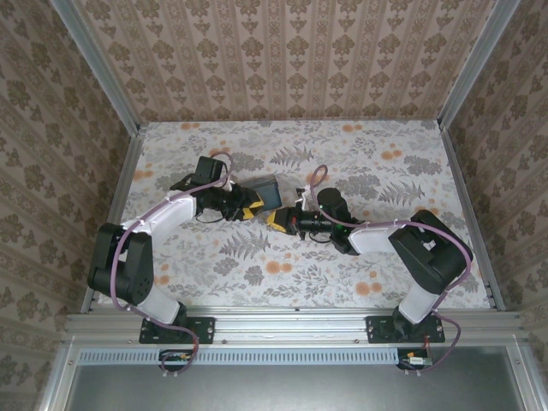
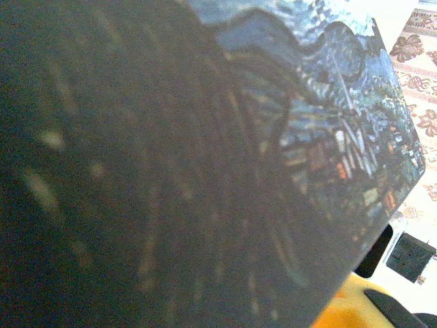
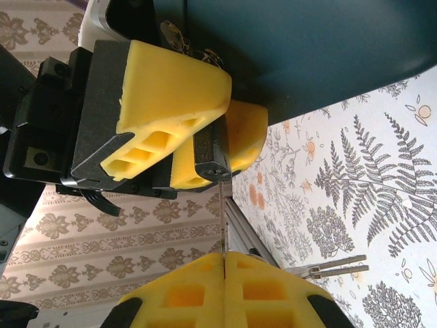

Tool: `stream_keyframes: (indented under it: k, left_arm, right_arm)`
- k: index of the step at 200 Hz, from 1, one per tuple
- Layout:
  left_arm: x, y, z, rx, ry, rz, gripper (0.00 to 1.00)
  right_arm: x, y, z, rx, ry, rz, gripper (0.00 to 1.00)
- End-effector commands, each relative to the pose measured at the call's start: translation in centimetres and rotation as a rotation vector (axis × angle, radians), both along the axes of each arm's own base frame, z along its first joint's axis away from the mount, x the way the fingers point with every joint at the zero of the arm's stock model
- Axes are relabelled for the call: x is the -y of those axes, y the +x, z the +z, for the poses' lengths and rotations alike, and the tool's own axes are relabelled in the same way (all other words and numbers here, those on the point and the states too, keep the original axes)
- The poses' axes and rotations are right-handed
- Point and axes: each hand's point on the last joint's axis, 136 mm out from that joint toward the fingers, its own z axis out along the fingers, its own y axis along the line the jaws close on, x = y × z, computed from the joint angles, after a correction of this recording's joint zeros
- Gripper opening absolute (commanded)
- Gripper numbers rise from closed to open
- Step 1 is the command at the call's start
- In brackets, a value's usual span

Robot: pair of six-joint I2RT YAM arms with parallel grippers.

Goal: Unlock a padlock with a key

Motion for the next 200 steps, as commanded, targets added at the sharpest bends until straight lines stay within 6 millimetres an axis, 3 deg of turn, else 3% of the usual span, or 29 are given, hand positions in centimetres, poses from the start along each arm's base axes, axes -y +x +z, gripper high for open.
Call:
stream_keyframes:
  k: [1,200]
  left_arm:
    - [0.58,-0.05,1.9,0.055,-0.041,-0.016,0.0]
    - [0.48,-0.29,1.73,0.048,-0.03,-0.02,0.0]
  right_arm:
    - [-0.51,0.61,0.79,0.052,0.006,-0.007,0.0]
    - [-0.17,0.19,1.37,0.112,-0.083,-0.001,0.0]
